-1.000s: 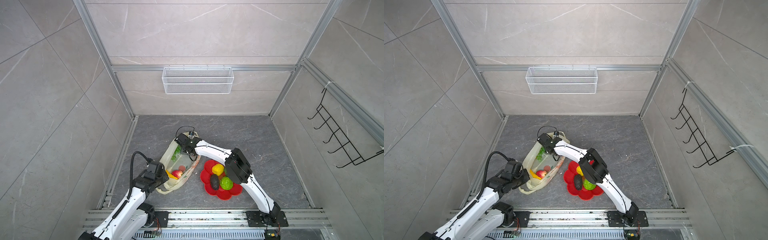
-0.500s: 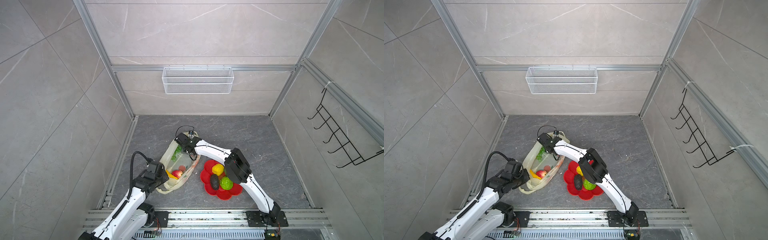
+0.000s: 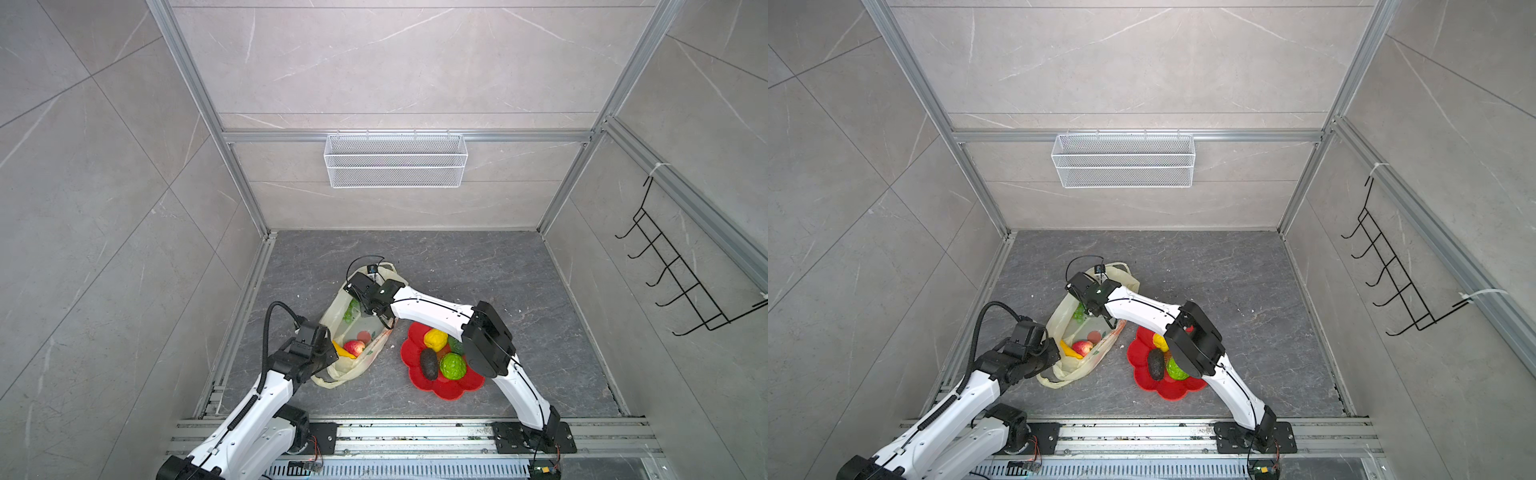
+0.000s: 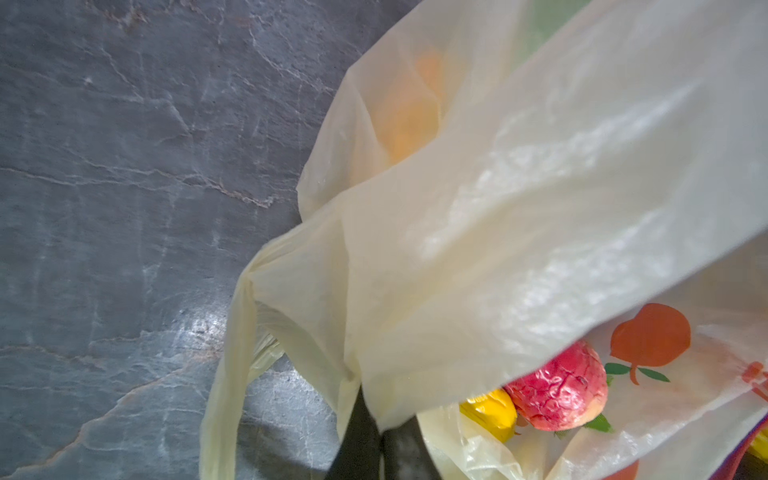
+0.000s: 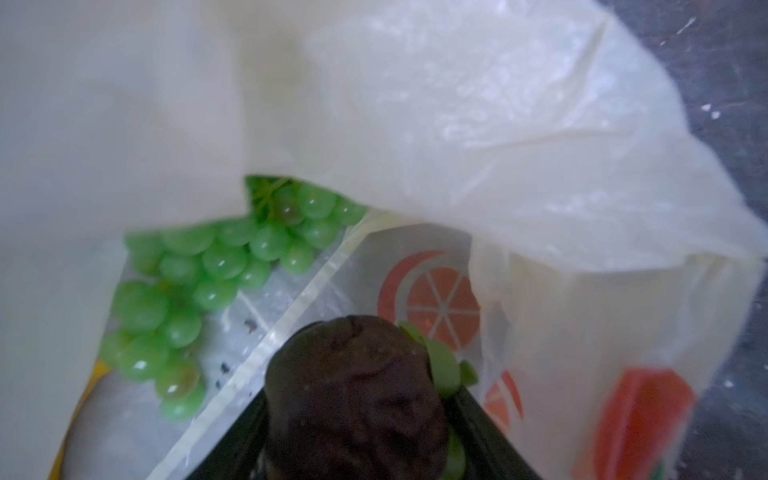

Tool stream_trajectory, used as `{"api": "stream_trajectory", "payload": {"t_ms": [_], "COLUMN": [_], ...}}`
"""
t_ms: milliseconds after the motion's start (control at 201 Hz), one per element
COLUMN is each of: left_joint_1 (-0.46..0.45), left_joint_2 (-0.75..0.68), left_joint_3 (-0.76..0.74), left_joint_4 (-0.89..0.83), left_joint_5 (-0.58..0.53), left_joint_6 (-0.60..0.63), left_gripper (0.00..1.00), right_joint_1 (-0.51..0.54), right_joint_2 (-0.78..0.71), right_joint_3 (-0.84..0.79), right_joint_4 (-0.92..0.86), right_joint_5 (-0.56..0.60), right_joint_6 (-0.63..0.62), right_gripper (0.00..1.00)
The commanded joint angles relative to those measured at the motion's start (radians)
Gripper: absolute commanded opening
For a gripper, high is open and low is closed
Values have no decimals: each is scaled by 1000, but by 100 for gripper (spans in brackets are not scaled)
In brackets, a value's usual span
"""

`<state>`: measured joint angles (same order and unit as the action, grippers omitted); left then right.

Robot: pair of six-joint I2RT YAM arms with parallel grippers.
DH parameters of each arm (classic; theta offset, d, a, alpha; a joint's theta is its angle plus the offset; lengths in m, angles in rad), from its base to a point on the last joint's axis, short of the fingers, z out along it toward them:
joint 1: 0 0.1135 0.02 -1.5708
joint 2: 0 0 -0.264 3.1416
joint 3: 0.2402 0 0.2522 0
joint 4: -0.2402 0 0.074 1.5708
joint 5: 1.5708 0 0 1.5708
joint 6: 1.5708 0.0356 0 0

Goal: Take the fake fruits out of the plastic bag
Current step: 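Lift the dark brown fruit out and carry it over the red plate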

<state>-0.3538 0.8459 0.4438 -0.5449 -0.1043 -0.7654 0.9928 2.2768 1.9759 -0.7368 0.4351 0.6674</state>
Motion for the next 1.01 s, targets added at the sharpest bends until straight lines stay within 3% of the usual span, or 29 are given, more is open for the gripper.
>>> {"api": "stream_trajectory", "payload": {"t_ms": [0, 294, 493, 1001], "left_joint_1": [-4, -5, -3, -3], "left_joint_2": [6, 33, 48, 49], "left_joint_3": [49, 75, 75, 70], "left_joint_4": [10, 34, 55, 57], "left_joint_5": [-32, -76, -74, -71], "left_joint_6": [47, 112, 132, 130], "left_gripper": [0, 0, 0, 0], "right_joint_1": [30, 62, 65, 102], "right_joint_2": [-119, -431, -601, -710], "right_joint_3": [-69, -435, -618, -795], "right_joint_4": [-13, -21, -118, -302], "right_joint_5": [40, 96, 143, 156], "right_joint_6": [-87, -155, -131, -8], "right_gripper": [59, 59, 59, 58]}}
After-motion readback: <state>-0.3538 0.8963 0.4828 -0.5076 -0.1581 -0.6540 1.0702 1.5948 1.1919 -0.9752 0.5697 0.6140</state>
